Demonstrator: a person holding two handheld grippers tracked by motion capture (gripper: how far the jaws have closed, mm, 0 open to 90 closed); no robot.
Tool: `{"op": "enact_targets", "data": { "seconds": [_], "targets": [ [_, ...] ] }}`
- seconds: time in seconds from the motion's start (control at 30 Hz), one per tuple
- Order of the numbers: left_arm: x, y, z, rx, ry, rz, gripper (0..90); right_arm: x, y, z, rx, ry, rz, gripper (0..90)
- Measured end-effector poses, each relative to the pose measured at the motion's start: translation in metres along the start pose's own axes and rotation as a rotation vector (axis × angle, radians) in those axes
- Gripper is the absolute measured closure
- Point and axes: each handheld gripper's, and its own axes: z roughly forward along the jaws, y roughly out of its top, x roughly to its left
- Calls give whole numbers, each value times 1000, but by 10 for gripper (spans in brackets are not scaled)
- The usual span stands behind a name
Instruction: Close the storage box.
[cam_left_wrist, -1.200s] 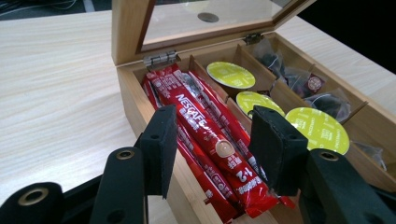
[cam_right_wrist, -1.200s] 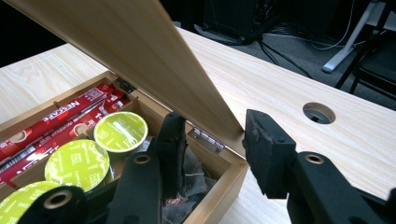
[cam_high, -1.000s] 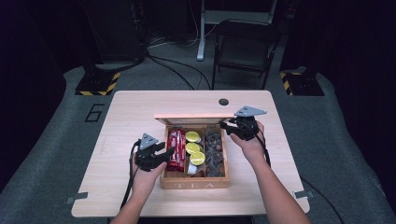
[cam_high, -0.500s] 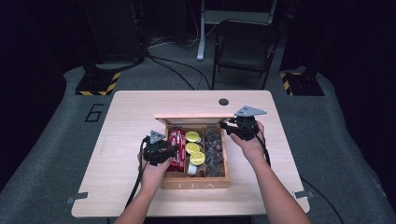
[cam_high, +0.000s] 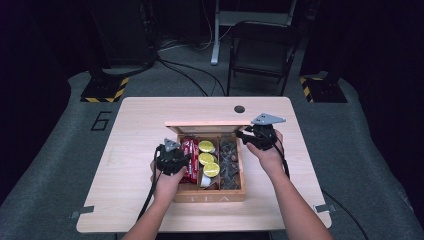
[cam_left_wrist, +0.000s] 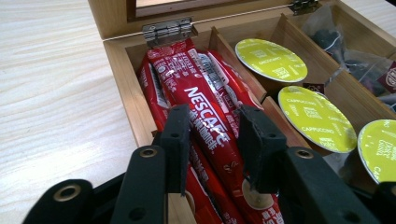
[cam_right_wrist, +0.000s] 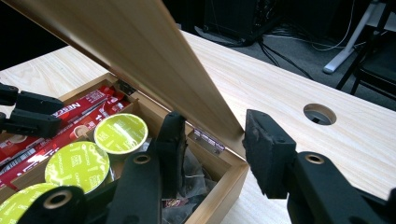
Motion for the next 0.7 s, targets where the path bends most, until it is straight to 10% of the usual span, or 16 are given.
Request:
{"op": "enact_targets", "data": {
  "seconds": [0.7],
  "targets": [
    [4,4,-15,-53,30,-2,845,0,0,0,0,-1,2,590]
  ]
}}
